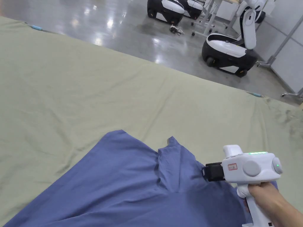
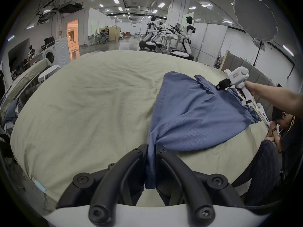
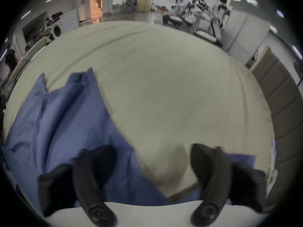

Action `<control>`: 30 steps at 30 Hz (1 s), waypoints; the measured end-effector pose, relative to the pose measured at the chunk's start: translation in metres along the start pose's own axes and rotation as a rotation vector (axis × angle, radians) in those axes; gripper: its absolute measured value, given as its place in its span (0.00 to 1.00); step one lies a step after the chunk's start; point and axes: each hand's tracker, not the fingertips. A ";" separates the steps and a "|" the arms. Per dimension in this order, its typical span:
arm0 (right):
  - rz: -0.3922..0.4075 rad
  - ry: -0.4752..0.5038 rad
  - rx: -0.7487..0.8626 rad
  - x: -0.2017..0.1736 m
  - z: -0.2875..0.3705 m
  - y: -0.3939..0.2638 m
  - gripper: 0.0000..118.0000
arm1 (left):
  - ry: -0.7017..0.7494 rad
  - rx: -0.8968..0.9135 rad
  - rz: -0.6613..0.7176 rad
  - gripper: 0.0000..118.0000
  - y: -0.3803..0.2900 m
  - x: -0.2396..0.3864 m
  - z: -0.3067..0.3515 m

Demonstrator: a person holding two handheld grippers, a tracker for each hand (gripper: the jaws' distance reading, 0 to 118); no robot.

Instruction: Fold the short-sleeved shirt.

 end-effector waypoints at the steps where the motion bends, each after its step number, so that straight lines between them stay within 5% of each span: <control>1: -0.011 0.032 -0.008 -0.001 -0.002 -0.005 0.75 | -0.002 0.001 0.005 0.08 0.000 0.000 0.000; 3: -0.071 0.030 0.035 -0.013 0.040 -0.011 0.53 | 0.000 0.001 0.003 0.08 0.001 0.002 -0.001; 5: -0.081 0.136 0.026 -0.014 0.053 -0.014 0.03 | -0.001 0.002 -0.003 0.08 0.001 0.000 -0.003; 8: -0.113 0.159 0.035 -0.007 0.074 -0.019 0.02 | -0.011 0.008 0.001 0.08 0.008 -0.002 -0.005; 15: -0.180 0.130 0.336 0.010 0.198 -0.009 0.02 | -0.020 0.089 -0.010 0.07 0.054 0.002 0.001; 30: -0.263 -0.059 0.855 0.095 0.452 0.064 0.02 | 0.014 0.360 -0.114 0.05 0.311 0.058 0.029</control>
